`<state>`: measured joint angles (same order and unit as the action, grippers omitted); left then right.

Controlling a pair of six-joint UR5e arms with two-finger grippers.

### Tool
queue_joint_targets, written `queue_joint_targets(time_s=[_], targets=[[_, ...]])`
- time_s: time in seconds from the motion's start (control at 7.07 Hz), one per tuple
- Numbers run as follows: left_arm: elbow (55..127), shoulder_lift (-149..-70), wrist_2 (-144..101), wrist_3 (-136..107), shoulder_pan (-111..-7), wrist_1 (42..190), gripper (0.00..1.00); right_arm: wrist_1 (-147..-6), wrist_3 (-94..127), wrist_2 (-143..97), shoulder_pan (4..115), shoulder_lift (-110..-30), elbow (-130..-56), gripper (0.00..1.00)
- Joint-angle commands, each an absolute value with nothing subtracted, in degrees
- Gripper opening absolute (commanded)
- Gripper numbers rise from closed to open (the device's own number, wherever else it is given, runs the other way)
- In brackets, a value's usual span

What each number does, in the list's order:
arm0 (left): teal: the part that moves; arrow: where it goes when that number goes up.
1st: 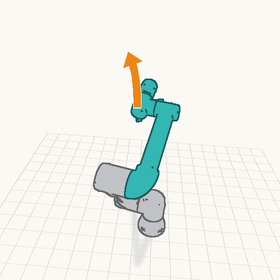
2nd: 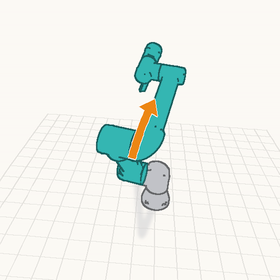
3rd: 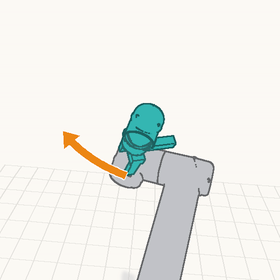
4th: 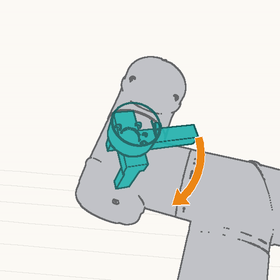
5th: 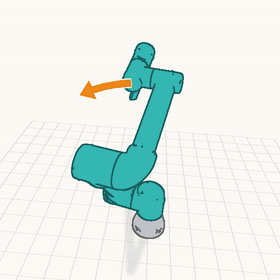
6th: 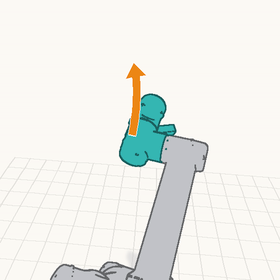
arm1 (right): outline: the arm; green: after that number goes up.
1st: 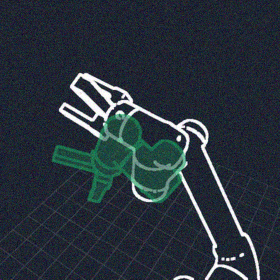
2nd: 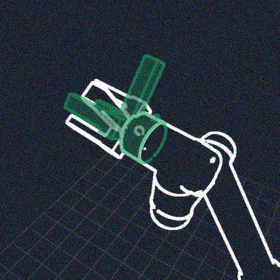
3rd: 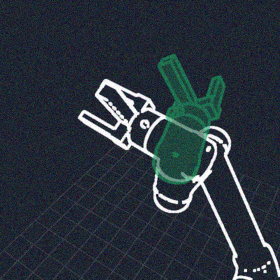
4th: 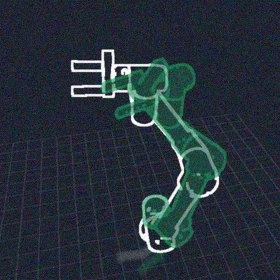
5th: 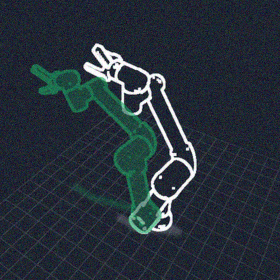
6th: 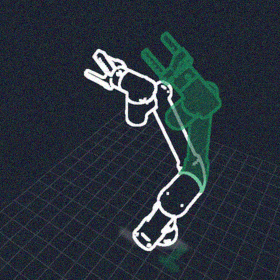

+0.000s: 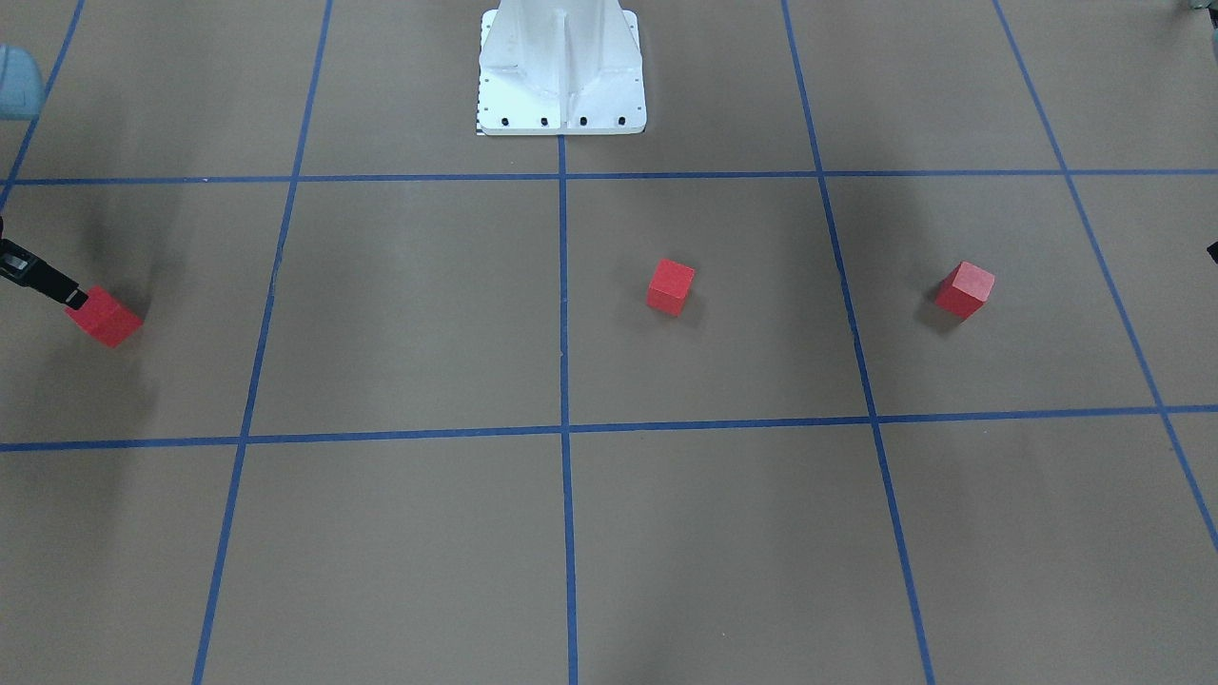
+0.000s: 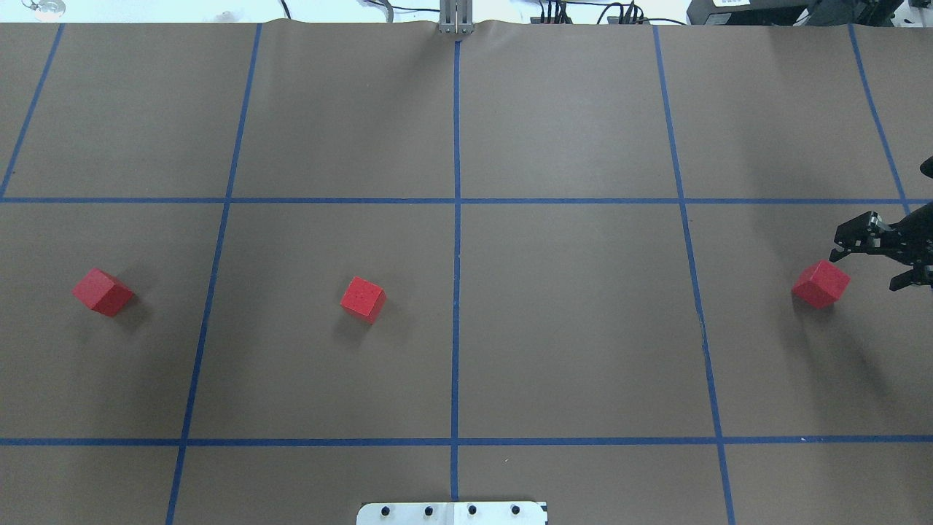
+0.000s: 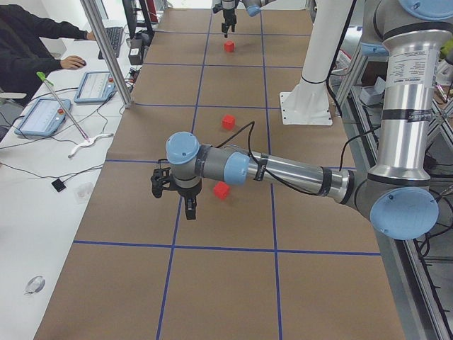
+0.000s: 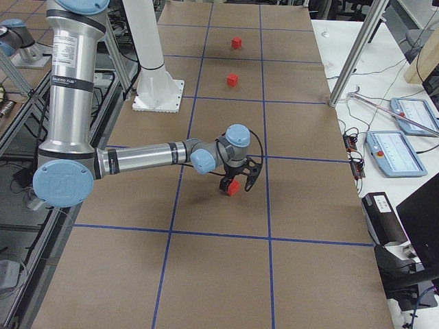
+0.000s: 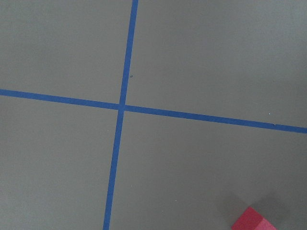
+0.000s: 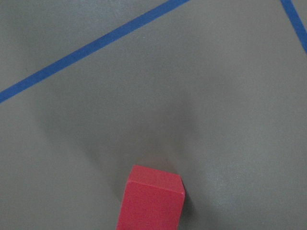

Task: Form red blocks into L shape at center
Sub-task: 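Lower the right gripper onto the red cube nearest it and grasp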

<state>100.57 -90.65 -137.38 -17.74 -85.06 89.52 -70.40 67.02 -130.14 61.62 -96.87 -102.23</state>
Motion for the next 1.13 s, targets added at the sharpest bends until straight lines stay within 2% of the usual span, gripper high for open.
queue_joint_targets(time_s=[0.0, 0.57, 0.99], targets=[[100.37, -90.62, -137.37, -17.67, -84.99, 91.74, 1.00, -68.31, 68.20, -130.25, 61.52, -96.77, -101.95, 0.98], [101.60, -89.91, -137.37, -17.67, -84.99, 92.20, 1.00, -67.77, 72.24, -129.90, 59.25, -96.59, -100.72, 0.98], [101.78, -89.91, -137.46, -17.67, -84.90, 92.29, 1.00, -60.66, 76.97, -129.03, 56.96, -95.63, -96.77, 0.98]])
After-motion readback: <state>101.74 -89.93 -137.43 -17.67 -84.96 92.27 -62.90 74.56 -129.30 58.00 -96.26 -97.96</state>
